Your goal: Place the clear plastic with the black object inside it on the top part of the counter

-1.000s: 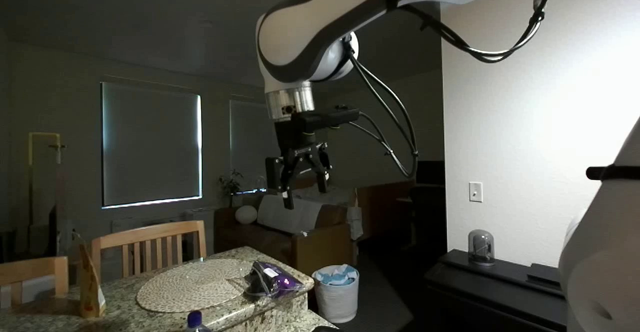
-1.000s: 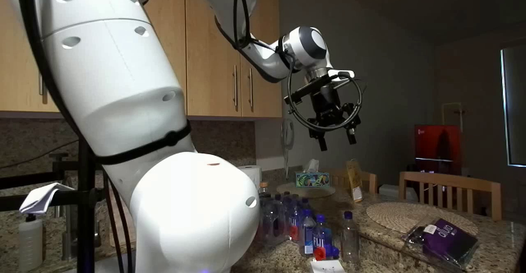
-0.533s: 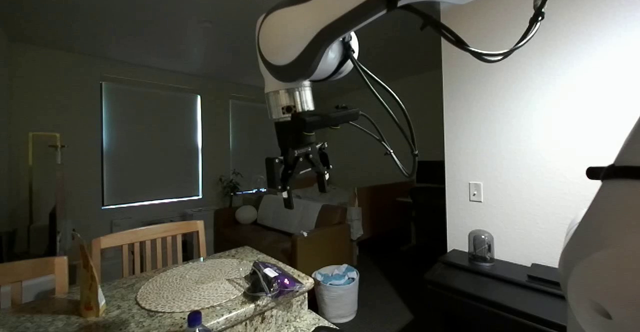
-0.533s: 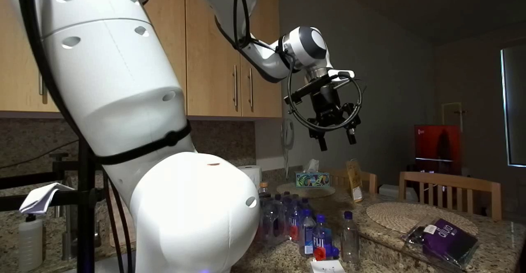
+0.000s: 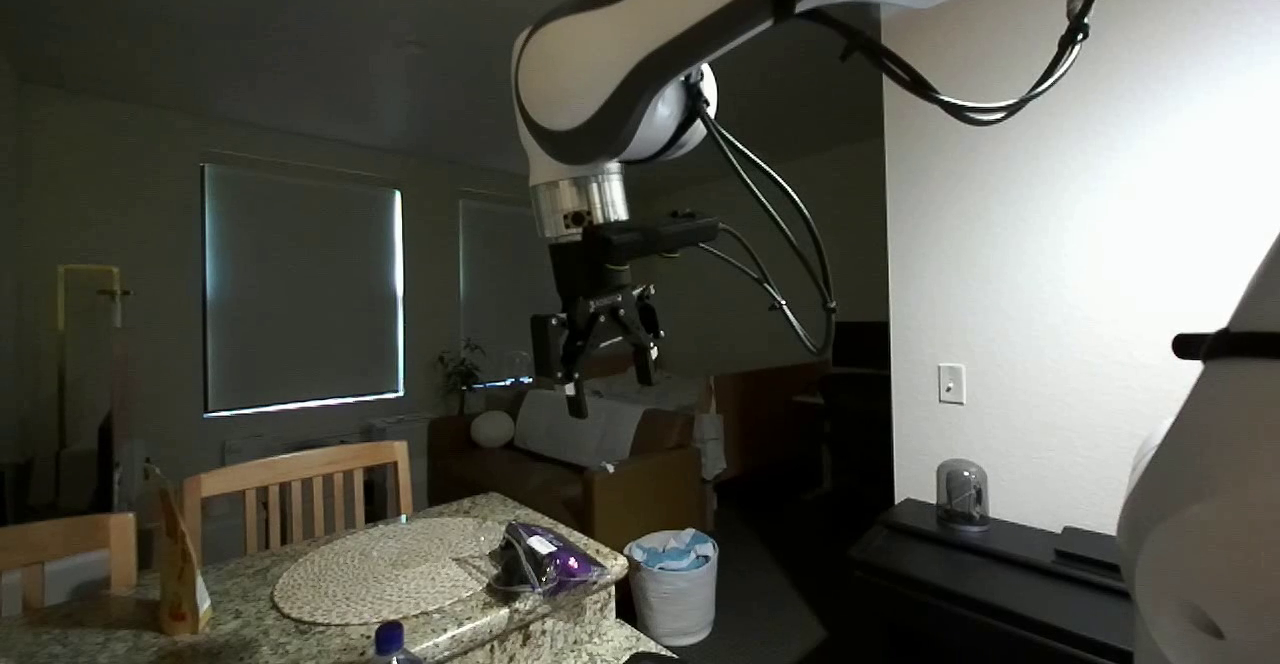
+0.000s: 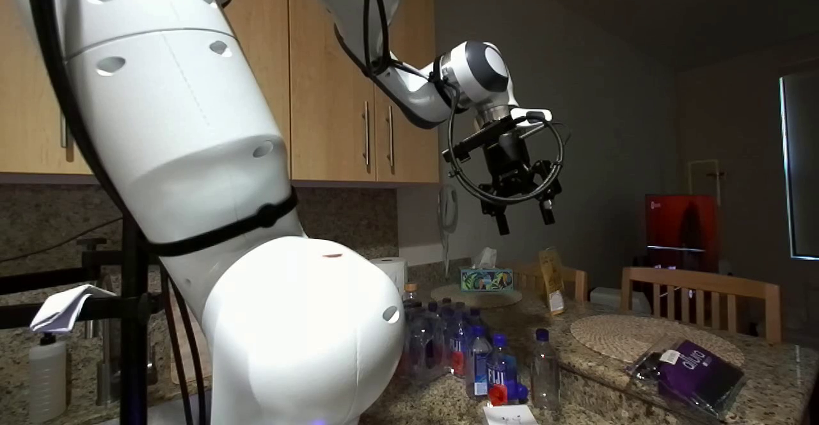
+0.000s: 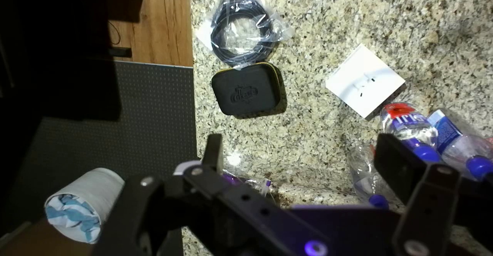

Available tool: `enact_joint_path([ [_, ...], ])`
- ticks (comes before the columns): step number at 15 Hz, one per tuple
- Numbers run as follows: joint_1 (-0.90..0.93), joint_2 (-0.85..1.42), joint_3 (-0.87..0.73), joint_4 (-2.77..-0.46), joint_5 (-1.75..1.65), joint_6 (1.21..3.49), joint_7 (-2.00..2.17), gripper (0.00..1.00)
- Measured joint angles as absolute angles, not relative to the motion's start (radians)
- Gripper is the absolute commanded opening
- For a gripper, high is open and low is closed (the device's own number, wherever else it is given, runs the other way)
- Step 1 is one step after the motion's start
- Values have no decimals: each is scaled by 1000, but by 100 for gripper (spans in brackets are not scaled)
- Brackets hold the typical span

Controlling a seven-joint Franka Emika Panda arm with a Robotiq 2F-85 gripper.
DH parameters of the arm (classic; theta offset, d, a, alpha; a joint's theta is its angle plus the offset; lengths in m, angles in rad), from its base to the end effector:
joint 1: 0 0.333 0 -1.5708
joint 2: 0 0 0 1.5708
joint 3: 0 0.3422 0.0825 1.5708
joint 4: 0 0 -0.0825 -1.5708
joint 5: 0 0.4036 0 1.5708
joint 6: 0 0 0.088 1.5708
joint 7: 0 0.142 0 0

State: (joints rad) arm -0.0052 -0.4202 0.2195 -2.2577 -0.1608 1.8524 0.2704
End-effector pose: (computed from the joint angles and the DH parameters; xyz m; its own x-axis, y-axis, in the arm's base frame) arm 0.4309 0.0832 0.5100 0.9978 -0.0224 0.0630 -0.0365 -0.9718 0.2328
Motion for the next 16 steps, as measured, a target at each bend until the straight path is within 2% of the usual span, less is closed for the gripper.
enact_joint_path([
  [5,14,-392,200,-2264,-158,1855,264,100],
  [16,22,-157,92,-2392,-103,1915,271,100],
])
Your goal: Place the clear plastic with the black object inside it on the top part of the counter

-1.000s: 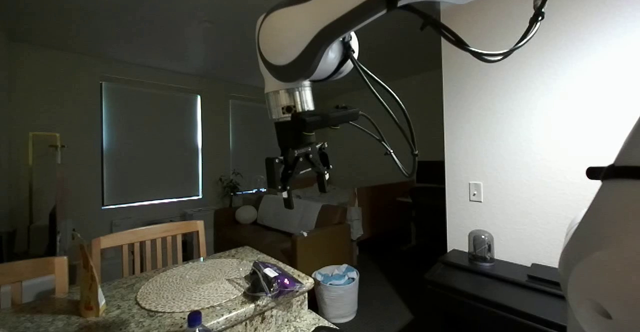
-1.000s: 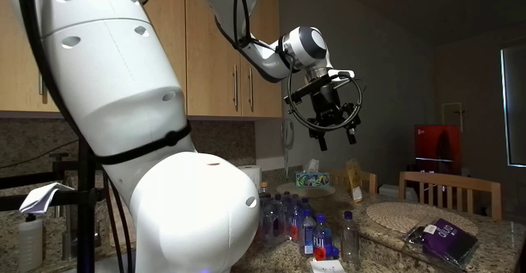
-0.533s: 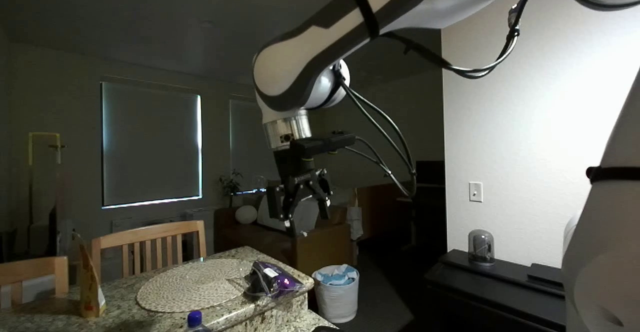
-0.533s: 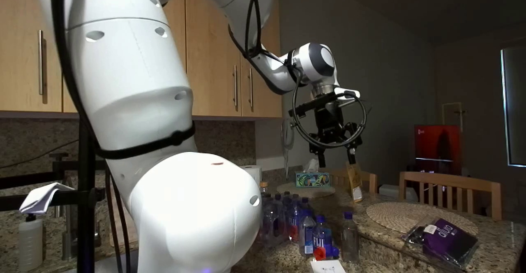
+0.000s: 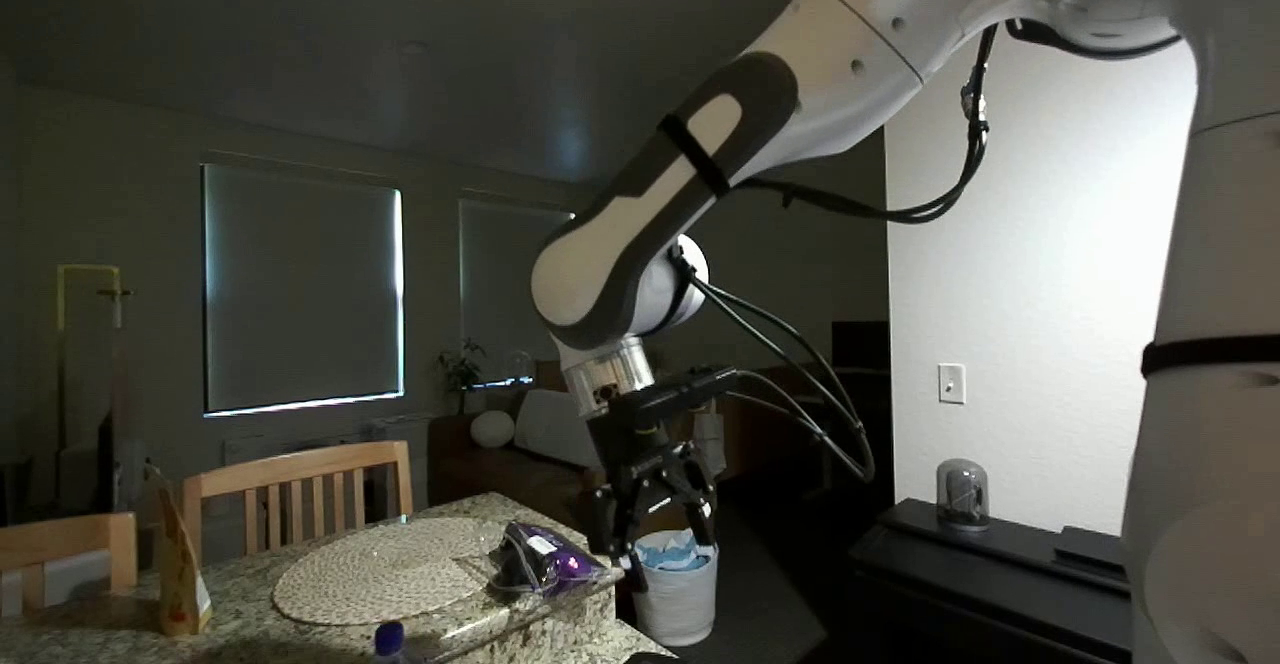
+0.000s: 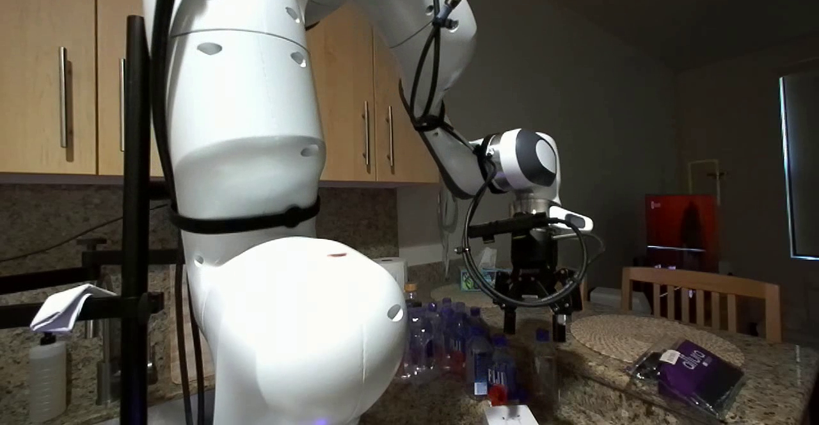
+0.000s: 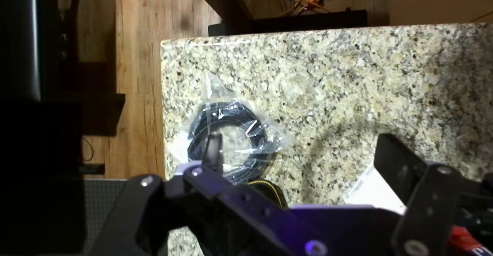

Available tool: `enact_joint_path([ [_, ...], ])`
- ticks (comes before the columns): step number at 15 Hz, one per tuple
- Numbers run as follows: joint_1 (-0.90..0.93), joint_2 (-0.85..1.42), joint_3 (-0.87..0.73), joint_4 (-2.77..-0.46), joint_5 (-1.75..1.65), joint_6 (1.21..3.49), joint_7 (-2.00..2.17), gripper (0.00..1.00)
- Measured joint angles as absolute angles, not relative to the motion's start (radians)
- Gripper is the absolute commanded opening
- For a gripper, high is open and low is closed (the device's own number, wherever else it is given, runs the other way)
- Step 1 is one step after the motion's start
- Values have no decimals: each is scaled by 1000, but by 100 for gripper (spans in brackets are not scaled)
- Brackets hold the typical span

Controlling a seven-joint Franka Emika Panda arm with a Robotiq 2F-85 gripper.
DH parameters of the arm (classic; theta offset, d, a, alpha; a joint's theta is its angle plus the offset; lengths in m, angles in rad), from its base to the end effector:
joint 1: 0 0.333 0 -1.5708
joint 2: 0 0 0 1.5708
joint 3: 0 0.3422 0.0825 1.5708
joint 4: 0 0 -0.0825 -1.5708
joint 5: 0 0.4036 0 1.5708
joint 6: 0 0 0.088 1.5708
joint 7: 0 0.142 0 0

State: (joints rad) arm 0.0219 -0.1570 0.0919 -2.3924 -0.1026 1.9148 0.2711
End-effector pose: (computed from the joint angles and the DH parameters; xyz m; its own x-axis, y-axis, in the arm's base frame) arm 0.4341 0.0385 0.3377 0.9508 -0.1311 -0.2806 -0.0831 -0.9808 0.1764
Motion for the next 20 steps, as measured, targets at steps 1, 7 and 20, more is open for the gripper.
enact_joint_path([
  [1,21,-146,85,-2397,-103,1918,271,100],
  [7,30,-146,85,-2386,-103,1918,271,100],
  [20,21,140,3,-2479,-67,2182,345,100],
])
